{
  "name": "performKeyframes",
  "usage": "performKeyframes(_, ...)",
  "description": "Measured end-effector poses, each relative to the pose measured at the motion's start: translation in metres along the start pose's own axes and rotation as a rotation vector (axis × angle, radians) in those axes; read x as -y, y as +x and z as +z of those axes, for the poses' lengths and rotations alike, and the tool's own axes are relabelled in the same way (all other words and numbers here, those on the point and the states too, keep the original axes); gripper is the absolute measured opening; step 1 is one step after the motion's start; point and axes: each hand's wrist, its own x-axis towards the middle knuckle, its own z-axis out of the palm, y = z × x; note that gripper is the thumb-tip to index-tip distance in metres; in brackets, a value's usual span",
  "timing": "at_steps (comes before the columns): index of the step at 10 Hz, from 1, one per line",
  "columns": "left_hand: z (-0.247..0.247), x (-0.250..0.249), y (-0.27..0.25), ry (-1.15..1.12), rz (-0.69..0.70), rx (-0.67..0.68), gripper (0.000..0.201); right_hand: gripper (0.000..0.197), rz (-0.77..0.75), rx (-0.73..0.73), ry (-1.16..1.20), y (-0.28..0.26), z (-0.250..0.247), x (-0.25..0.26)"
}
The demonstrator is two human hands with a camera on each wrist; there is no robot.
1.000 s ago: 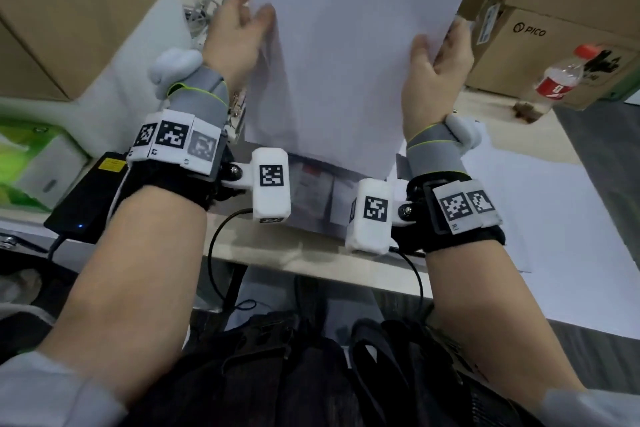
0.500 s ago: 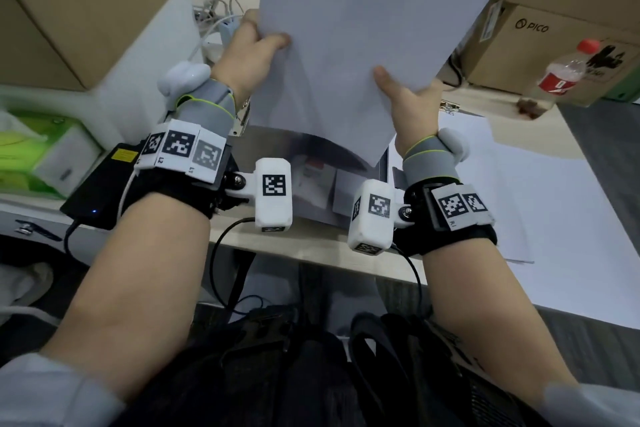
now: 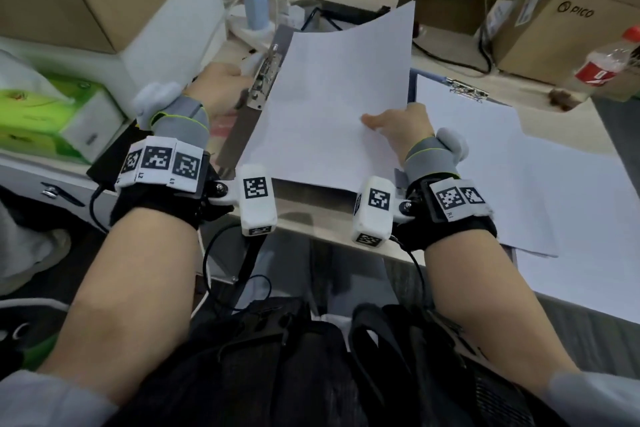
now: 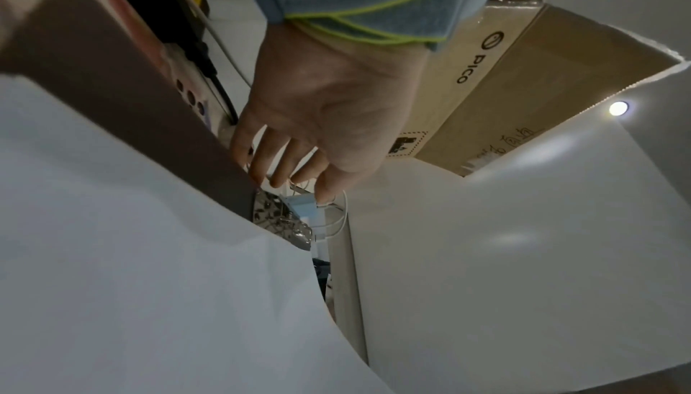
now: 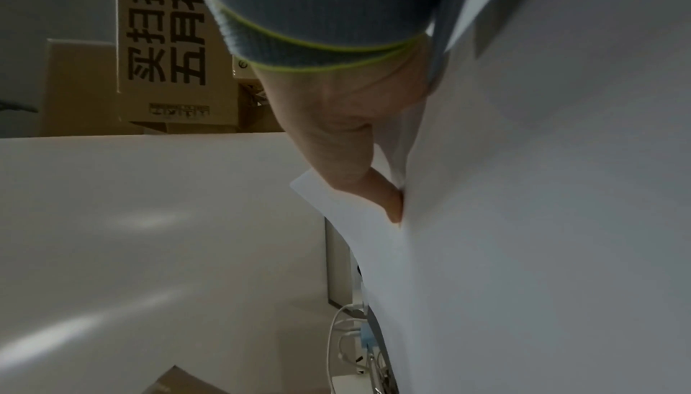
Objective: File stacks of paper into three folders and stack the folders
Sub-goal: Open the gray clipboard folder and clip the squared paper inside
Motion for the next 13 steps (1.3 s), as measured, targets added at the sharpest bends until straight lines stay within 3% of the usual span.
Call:
performKeyframes(1, -0.002, 0.005, 0.001, -0.04, -0.043, 0.05, 0.032, 0.04, 0.021, 0.023, -0.178, -0.021, 0.003, 0.0)
performKeyframes(2, -0.002, 0.005, -0.007, 0.007, -0.049, 0.08, 0.026, 0.047, -0.02, 0.027, -0.074, -0.006, 0.009, -0.007)
performKeyframes(4, 0.001, 0.008, -0.009, 0.041, -0.001, 0.086, 0.009, 0.056, -0.027, 0.057, -0.11, -0.003, 0.014, -0.002)
performKeyframes(5, 0.004, 0.006, -0.013, 0.076, -0.015, 0.106, 0.038, 0.056, -0.031, 0.06, -0.105, 0.001, 0.016, -0.005)
performKeyframes(8, 0.011, 0.009, -0.011, 0.143, -0.022, 0.081, 0.04, 0.053, -0.024, 0.025, -0.149, 0.005, 0.023, -0.005)
performKeyframes(9, 0.012, 0.009, -0.007, 0.2, -0.022, 0.061, 0.018, 0.072, -0.014, -0.023, -0.189, 0.006, 0.025, -0.003)
performKeyframes(10, 0.012, 0.006, -0.003, 0.229, -0.052, 0.075, 0.021, 0.101, -0.076, -0.103, -0.321, 0.008, 0.021, -0.002)
performKeyframes(11, 0.013, 0.004, 0.003, 0.256, -0.068, 0.086, 0.042, 0.105, -0.158, -0.098, -0.654, 0.006, 0.02, 0.001)
performKeyframes(12, 0.014, 0.003, 0.008, 0.267, -0.077, 0.104, 0.069, 0.078, -0.261, 0.054, -0.893, 0.001, 0.025, 0.008)
performKeyframes(13, 0.017, 0.004, 0.019, 0.2, -0.044, 0.116, 0.07, 0.08, -0.282, 0.2, -0.967, -0.002, 0.036, 0.009)
